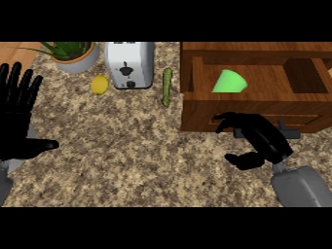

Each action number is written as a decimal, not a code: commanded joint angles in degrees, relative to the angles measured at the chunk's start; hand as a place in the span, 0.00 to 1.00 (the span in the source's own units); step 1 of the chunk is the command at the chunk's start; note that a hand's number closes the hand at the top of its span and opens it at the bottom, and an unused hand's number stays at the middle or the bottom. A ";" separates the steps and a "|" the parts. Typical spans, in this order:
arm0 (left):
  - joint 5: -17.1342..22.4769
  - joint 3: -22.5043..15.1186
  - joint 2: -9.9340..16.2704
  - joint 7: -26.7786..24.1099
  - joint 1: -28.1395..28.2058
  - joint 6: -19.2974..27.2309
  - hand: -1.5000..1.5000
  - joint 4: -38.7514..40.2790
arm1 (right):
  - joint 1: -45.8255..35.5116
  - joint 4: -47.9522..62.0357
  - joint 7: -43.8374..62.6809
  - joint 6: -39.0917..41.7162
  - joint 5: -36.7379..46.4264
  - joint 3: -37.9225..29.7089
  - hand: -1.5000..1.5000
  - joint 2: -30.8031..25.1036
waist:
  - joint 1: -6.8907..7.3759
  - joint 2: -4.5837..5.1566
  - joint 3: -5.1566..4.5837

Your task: Pick up the cup, place it into the drawer and close the drawer

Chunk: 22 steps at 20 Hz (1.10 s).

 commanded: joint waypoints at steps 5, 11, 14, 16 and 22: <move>-2.81 3.44 -3.75 -3.59 7.93 -5.97 0.00 0.16 | -9.66 20.07 -3.84 -4.36 5.49 -1.50 0.00 3.94 | -0.17 -0.02 0.00; -3.16 5.31 -4.10 -1.69 4.43 -9.11 0.00 3.47 | -21.22 43.18 -15.57 -9.30 3.29 -9.15 0.00 3.06 | 0.32 0.34 0.04; -3.80 4.61 -3.75 0.85 5.66 -7.15 0.00 -0.64 | -27.91 51.36 -17.08 -7.99 2.38 -11.80 0.00 2.42 | 1.17 0.57 0.10; -4.16 5.46 -4.08 -1.72 7.27 -11.01 0.00 1.34 | -32.95 54.88 -17.65 -5.86 2.16 -13.03 0.00 1.13 | 1.24 0.59 0.07; -3.17 7.23 -4.11 -1.94 4.68 -14.27 0.00 5.61 | -39.30 63.87 -19.82 -4.99 2.75 -14.87 0.00 -1.50 | 2.50 1.35 0.08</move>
